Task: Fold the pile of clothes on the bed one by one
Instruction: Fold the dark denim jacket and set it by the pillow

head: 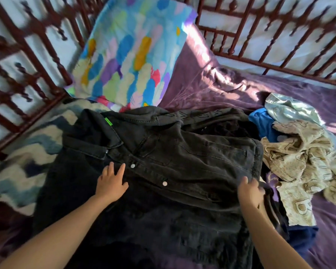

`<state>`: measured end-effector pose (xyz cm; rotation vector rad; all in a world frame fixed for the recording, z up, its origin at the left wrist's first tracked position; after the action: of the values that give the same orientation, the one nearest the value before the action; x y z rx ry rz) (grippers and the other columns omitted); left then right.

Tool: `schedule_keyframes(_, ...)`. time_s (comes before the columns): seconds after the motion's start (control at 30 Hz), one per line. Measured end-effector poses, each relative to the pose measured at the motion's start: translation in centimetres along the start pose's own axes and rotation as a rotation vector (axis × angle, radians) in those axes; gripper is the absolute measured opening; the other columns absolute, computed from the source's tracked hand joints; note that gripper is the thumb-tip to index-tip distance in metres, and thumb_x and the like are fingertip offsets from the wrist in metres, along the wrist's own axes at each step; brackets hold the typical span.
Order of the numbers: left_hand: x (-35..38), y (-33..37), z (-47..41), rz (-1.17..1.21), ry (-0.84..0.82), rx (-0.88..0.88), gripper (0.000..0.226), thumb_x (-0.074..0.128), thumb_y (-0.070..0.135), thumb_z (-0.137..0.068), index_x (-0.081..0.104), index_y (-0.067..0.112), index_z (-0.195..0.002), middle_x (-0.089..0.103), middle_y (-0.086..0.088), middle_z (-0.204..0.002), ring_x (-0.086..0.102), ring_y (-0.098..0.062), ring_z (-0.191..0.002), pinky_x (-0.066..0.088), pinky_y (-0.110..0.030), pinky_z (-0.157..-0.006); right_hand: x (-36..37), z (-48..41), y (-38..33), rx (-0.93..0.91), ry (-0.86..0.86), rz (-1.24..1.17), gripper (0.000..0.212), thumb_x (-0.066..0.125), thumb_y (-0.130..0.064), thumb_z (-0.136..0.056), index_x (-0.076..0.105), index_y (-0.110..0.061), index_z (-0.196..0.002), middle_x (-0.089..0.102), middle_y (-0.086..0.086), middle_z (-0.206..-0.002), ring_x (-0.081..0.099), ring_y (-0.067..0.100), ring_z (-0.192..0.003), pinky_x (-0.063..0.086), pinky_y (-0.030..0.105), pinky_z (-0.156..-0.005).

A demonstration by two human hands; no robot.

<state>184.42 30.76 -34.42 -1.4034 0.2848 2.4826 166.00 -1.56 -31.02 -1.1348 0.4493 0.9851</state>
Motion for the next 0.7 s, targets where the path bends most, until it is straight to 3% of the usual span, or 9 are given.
schedule_keyframes(0.1,-2.4,-3.7,-3.0,-0.002,0.029,-0.019,0.069,0.041,0.043,-0.096,0.002,0.024,-0.15,-0.003,-0.014,-0.156,0.002,-0.032,-0.144,0.02,-0.042,-0.113,2.4,2.9,-3.5,-0.189,0.015,0.108,0.049,0.039,-0.03,-0.099,0.032,-0.011,-0.144,0.014,0.019,-0.153,0.011,0.032,-0.141,0.019,0.043,-0.111)
schedule_keyframes(0.2,-5.2,-7.3,-6.8,-0.019,0.077,-0.029,0.068,0.041,0.043,-0.096,0.005,0.023,-0.15,0.001,-0.013,-0.156,0.004,-0.032,-0.143,0.02,-0.041,-0.113,5.3,4.7,-6.9,-0.273,-0.055,0.195,0.05,0.039,-0.03,-0.099,0.03,-0.014,-0.145,0.011,0.015,-0.155,0.008,0.03,-0.143,0.019,0.044,-0.112)
schedule_keyframes(0.33,-8.4,-10.9,-12.8,0.021,0.129,-0.041,0.066,0.042,0.045,-0.095,0.012,0.022,-0.149,0.007,-0.012,-0.156,0.008,-0.031,-0.143,0.022,-0.043,-0.112,9.8,5.8,-10.2,-0.232,-0.122,0.275,0.05,0.042,-0.03,-0.098,0.031,-0.014,-0.144,0.015,0.015,-0.154,0.014,0.031,-0.141,0.024,0.044,-0.11)
schedule_keyframes(0.47,-10.8,-12.7,-18.9,0.23,0.187,-0.121,0.077,0.046,0.057,-0.089,0.014,0.02,-0.149,0.016,-0.014,-0.154,0.017,-0.033,-0.14,0.027,-0.047,-0.108,14.2,7.2,-11.8,-0.178,-0.172,0.306,0.049,0.045,-0.03,-0.097,0.034,-0.015,-0.143,0.02,0.013,-0.152,0.022,0.031,-0.139,0.028,0.043,-0.109)
schedule_keyframes(0.53,-11.4,-13.3,-21.4,0.343,0.14,-0.171,0.085,0.054,0.058,-0.085,0.014,0.019,-0.149,0.022,-0.016,-0.151,0.025,-0.036,-0.137,0.032,-0.048,-0.106,15.8,8.1,-12.4,-0.146,-0.2,0.326,0.049,0.044,-0.031,-0.098,0.033,-0.015,-0.143,0.021,0.012,-0.152,0.022,0.029,-0.139,0.028,0.041,-0.108)
schedule_keyframes(0.6,-11.8,-13.7,-23.2,0.45,0.104,-0.173,0.075,0.061,0.047,-0.085,0.026,0.02,-0.146,0.038,-0.016,-0.144,0.039,-0.038,-0.128,0.039,-0.047,-0.1,17.0,8.7,-13.1,-0.134,-0.204,0.336,0.049,0.043,-0.03,-0.098,0.033,-0.016,-0.143,0.022,0.012,-0.151,0.022,0.029,-0.139,0.029,0.041,-0.108)
schedule_keyframes(0.7,-13.2,-14.7,-24.8,0.61,0.241,-0.12,0.037,0.061,0.023,-0.09,0.057,0.016,-0.126,0.06,-0.016,-0.122,0.055,-0.037,-0.11,0.046,-0.04,-0.088,17.9,8.3,-14.8,-0.139,-0.185,0.348,0.048,0.045,-0.029,-0.097,0.035,-0.015,-0.142,0.026,0.012,-0.149,0.025,0.028,-0.137,0.03,0.04,-0.107)
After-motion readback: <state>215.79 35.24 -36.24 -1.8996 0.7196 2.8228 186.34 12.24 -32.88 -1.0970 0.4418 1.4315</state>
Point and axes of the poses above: each hand's wrist, its own z-axis away from the middle knuckle, its own x-axis out of the palm, y = z × x, the point moved 1 cm from there along -z, towards the middle knuckle
